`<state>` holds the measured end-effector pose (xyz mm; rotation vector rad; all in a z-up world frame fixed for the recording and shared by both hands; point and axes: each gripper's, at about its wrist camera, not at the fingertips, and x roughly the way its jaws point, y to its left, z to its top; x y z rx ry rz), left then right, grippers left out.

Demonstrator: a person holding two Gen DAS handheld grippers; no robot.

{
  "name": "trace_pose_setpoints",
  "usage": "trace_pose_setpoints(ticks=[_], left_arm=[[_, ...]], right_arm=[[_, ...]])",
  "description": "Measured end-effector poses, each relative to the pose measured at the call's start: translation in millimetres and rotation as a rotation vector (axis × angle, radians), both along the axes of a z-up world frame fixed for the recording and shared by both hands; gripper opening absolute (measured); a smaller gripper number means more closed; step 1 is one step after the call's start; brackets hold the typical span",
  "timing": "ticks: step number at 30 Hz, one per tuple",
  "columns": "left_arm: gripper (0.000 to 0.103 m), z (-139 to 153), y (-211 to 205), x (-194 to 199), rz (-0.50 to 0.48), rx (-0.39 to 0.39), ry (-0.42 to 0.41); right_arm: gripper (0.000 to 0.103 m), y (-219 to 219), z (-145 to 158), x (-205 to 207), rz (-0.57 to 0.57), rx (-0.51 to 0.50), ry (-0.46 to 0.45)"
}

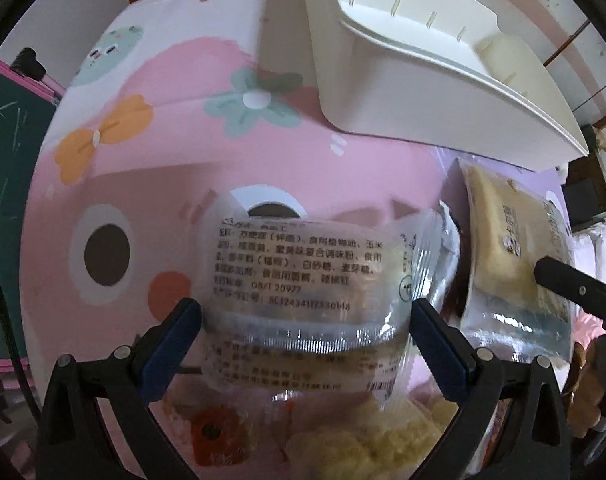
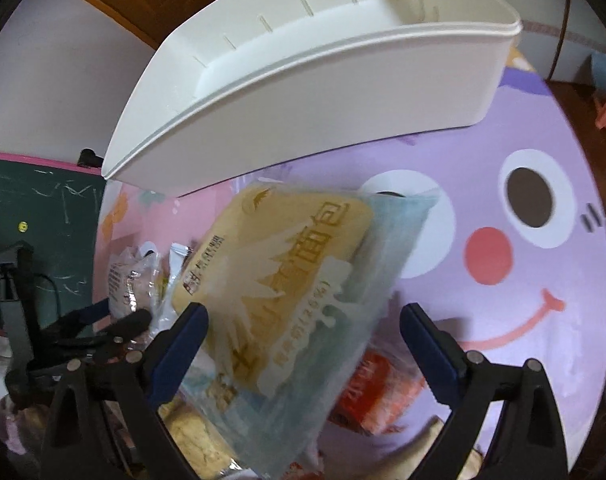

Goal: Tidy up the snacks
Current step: 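Grasp the clear bread bag with the left gripper while the right grasps the yellow bread pack, then carry both packs to the white tray and open both grippers to drop them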

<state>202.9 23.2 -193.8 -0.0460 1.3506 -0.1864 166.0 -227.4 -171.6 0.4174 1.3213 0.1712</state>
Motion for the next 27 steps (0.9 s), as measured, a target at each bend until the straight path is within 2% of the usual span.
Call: trace_pose_setpoints(ticks=[6, 9, 11, 13, 16, 20, 22, 27], left_arm=[[0.103, -0.4, -7.3, 1.9, -0.008, 0.026, -0.022], [0.103, -0.8, -6.6, 3.6, -0.011, 0.021, -0.024], [0.103, -2.3, -3.7, 6.5, -0.005, 0.021, -0.014], [0.103, -5.3, 1.8, 9.4, 0.022, 0.050, -0.002], [0.103, -6.4, 7.9, 10.1, 0.040, 0.052, -0.006], [0.103, -10.1, 0.9, 7.7, 0.007, 0.079, -0.015], [0.103, -17.7, -4.5, 9.1, -0.012, 0.097, 0.009], [0.103, -17.4, -3.7, 12.9, 0.013, 0.089, 0.020]], right_arm=[[0.084, 10.7, -1.2, 3.7, 0.033, 0.027, -0.022], [0.073, 13.4, 0.5, 4.1, 0.042, 0.029, -0.043], [0.062, 13.6, 3.8, 3.3, 0.038, 0.037, -0.059], [0.055, 11.4, 8.5, -0.3, 0.039, 0.051, -0.080], [0.047, 14.4, 15.8, -3.6, 0.063, 0.078, -0.106], [0.041, 26.3, 29.5, -9.7, 0.104, 0.021, -0.162], [0.040, 32.5, 36.1, -13.6, 0.123, -0.012, -0.188], [0.039, 37.8, 42.4, -17.0, 0.141, -0.053, -0.215]])
